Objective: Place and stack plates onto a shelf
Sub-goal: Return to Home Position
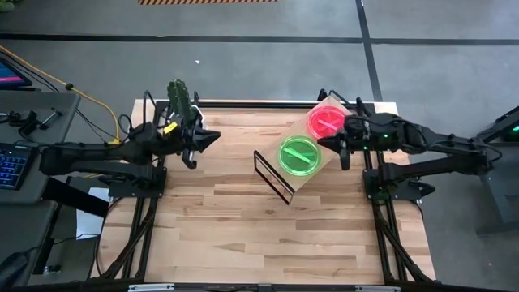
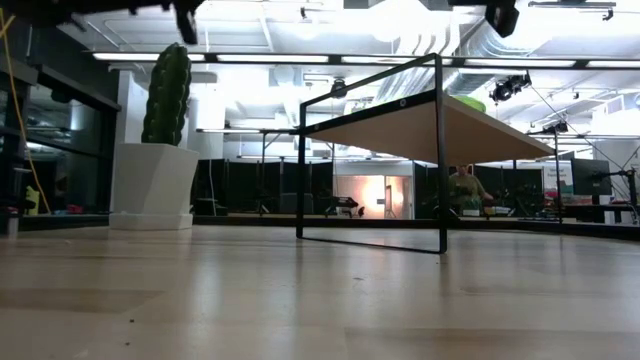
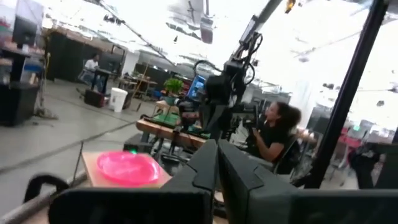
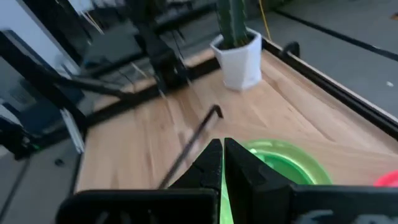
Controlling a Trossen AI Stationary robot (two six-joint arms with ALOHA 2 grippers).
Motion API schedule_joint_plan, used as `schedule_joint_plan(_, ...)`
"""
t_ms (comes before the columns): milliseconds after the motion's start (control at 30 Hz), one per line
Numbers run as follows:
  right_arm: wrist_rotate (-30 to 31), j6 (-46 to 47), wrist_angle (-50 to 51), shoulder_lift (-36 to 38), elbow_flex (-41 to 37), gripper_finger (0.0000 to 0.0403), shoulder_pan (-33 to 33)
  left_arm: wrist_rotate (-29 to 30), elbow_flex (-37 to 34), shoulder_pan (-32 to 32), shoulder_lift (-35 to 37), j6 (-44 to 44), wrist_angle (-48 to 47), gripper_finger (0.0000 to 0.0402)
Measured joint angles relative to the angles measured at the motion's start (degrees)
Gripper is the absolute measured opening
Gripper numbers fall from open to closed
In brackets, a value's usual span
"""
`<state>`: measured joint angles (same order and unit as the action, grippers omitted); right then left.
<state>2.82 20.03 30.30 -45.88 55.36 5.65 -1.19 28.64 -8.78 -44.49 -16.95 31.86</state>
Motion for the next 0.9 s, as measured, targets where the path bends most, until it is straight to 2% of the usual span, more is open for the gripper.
schedule_joint_plan(267,0.0,2.5,-7.4,0.5,-3.1,0.0000,-0.2,2.8,-11.0,0.1,6.9,-6.0,3.5,0.0001)
schedule_joint_plan(567,0.0,2.1,-13.9,0.2,-3.1,0.0000,-0.2,5.5,-24.4,0.2,11.9,-11.4,15.2,0.0000)
schedule_joint_plan(700,0.0,3.4,-14.7,1.3,-3.1,0.0000,-0.2,7.1,-28.1,0.3,12.8,-13.6,17.7,0.0000)
schedule_joint_plan(900,0.0,4.1,-14.7,2.6,-3.1,0.0000,-0.2,7.6,-27.9,4.4,13.0,-14.4,17.4,0.0000)
